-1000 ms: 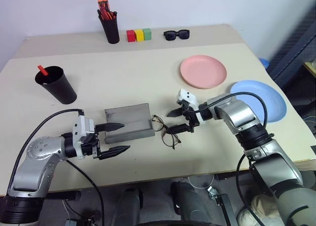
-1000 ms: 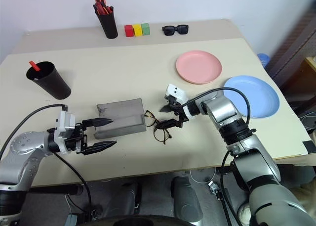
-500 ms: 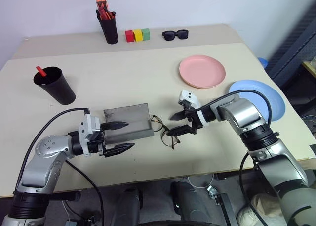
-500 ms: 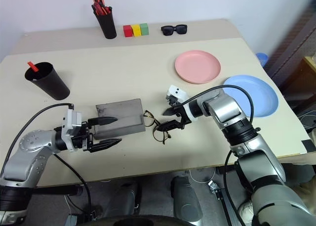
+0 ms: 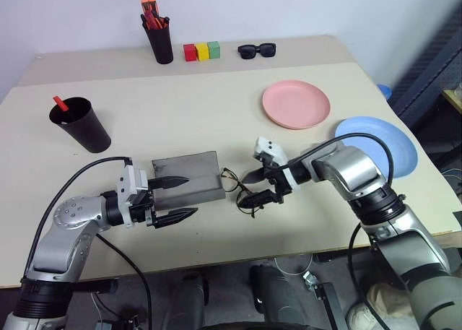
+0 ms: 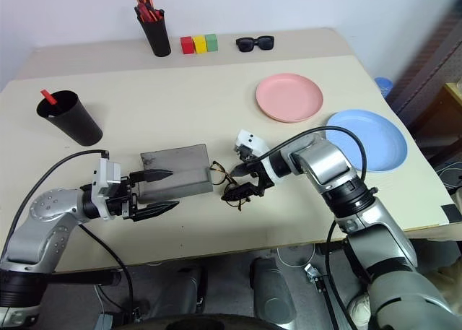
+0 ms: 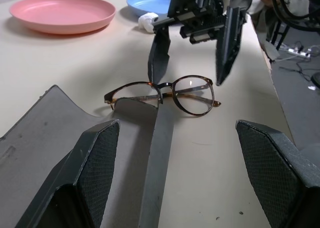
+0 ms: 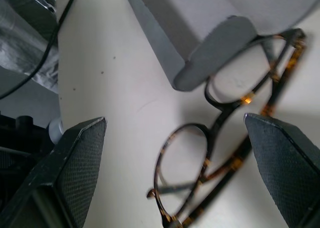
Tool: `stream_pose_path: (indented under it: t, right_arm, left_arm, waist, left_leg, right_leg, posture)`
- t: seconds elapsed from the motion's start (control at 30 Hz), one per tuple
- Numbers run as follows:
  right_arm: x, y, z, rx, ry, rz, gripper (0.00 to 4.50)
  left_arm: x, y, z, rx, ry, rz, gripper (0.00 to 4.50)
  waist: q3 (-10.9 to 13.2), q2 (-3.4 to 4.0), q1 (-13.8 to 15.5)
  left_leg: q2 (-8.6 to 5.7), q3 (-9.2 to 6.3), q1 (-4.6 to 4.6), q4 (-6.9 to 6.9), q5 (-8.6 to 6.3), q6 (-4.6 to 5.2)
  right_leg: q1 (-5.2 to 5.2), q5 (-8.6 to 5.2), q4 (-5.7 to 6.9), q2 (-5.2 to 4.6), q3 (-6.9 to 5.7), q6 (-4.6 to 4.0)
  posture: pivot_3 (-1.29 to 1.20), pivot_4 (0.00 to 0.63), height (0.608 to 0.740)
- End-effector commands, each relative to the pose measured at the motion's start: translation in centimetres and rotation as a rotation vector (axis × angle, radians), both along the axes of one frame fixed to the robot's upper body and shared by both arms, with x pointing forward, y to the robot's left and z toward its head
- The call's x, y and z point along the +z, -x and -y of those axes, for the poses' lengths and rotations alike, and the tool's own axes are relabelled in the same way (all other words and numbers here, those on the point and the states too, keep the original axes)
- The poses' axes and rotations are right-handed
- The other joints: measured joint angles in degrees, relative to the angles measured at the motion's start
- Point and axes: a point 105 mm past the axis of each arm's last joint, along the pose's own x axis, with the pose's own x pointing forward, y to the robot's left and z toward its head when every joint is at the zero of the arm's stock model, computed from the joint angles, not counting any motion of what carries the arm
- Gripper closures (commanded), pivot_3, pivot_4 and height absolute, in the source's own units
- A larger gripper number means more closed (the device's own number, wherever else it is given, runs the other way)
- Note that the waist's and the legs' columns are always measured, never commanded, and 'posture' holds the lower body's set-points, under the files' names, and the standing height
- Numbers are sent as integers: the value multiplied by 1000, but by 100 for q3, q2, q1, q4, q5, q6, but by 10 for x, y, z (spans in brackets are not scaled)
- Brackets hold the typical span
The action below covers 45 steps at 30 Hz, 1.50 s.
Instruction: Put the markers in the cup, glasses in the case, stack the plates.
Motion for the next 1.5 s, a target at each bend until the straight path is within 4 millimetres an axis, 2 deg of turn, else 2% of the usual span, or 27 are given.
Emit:
stream_pose_path:
  t: [0.03, 0.17, 0.27, 0.4, 0.43, 0.5, 0.53, 1.03, 1.3, 1.4, 1.5]
  right_arm:
    - [5, 4, -8, 31, -23, 22, 0]
    - [3, 2, -11, 31, -22, 23, 0]
    - [3, 2, -12, 34, -23, 25, 825]
    - [4, 0, -13, 34, -24, 29, 2687]
    - [4, 0, -14, 34, -24, 31, 3360]
    - [4, -1, -14, 34, -23, 34, 4196]
    - [4, -2, -14, 35, -22, 35, 4360]
    - [4, -6, -12, 27, -14, 59, 4360]
    - [12, -30, 15, -61, 35, 136, 4360]
    - [20, -35, 25, -82, 44, 155, 4360]
    - [24, -38, 31, -97, 47, 169, 4360]
  left_arm:
    - [2, 2, 1, -9, 10, 17, 706]
    - [1, 3, 1, -7, 13, 16, 706]
    - [-1, 4, 0, -5, 13, 13, 666]
    - [-3, 5, -2, -2, 14, 11, 666]
    - [-4, 6, -2, -1, 15, 10, 666]
    - [-4, 6, -2, 1, 15, 10, 666]
    - [-5, 6, -2, 2, 15, 10, 666]
    - [10, 1, 8, 4, 22, 30, 666]
    - [25, -13, 15, 81, 102, 96, 666]
    - [36, -20, 12, 128, 163, 111, 666]
    - [38, -20, 6, 135, 162, 102, 666]
  waist:
    - [0, 0, 0]
    - [0, 0, 0]
    - [0, 0, -1]
    - [0, 0, 0]
    - [0, 0, -2]
    - [0, 0, -3]
    - [0, 0, -2]
    - [0, 0, 0]
    - [0, 0, 6]
    - [0, 0, 7]
    - [0, 0, -1]
  left_leg:
    - [0, 0, 0, 0, 0, 0]
    - [0, 0, 0, -2, 0, 0]
    - [0, 0, 0, -2, 0, 0]
    - [0, 0, 0, -4, 0, 0]
    - [0, 0, 0, -4, 0, 0]
    - [0, 0, 0, -5, 0, 0]
    - [0, 0, 0, -5, 0, 0]
    - [0, 0, -2, -6, 0, 0]
    - [0, -1, -4, -6, 0, 0]
    - [0, -1, -6, -6, 0, 0]
    - [0, -2, -9, -8, 0, 0]
  right_leg:
    - [0, 0, -1, 0, 0, 0]
    - [0, 0, -1, 0, 0, 0]
    - [0, 0, -3, 0, 0, 0]
    - [0, 0, -4, 0, 0, -1]
    - [0, 0, -6, 0, 0, -1]
    - [0, 0, -7, 0, 0, -1]
    - [0, 0, -7, 0, 0, -1]
    - [0, 0, -14, 0, 0, -1]
    - [5, 2, -26, -1, -2, -2]
    - [6, 3, -31, -1, -2, 0]
    - [6, 4, -35, -1, -3, 1]
  posture:
    - [0, 150, 740]
    - [0, 150, 740]
    - [0, 150, 740]
    - [0, 150, 740]
    - [0, 150, 740]
    - [0, 150, 740]
    - [0, 150, 740]
    - [0, 150, 740]
    - [0, 150, 740]
    - [0, 150, 740]
    - [0, 150, 740]
